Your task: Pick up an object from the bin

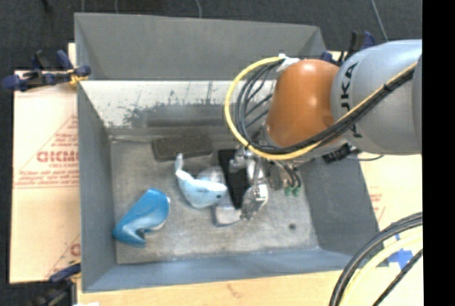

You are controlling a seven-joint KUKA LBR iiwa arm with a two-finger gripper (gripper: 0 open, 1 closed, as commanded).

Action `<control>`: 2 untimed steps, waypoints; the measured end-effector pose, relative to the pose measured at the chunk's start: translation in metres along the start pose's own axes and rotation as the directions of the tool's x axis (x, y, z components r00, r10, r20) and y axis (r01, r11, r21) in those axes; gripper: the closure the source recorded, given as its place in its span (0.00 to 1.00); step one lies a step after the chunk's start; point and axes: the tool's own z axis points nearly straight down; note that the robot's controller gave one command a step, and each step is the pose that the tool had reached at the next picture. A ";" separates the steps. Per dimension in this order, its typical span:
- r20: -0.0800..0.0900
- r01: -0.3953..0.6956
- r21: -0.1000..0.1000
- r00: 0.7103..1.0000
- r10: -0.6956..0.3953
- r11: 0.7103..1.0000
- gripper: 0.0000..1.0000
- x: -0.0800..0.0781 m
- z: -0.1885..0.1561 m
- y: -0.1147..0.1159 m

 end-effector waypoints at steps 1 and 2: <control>0.001 -0.148 -0.001 0.989 0.148 0.989 0.00 -0.011 0.040 0.024; 0.019 -0.126 0.005 0.992 0.125 0.992 1.00 -0.020 0.062 0.049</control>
Offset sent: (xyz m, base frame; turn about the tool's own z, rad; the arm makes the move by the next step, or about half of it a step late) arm 0.0089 0.0574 -0.0727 0.1201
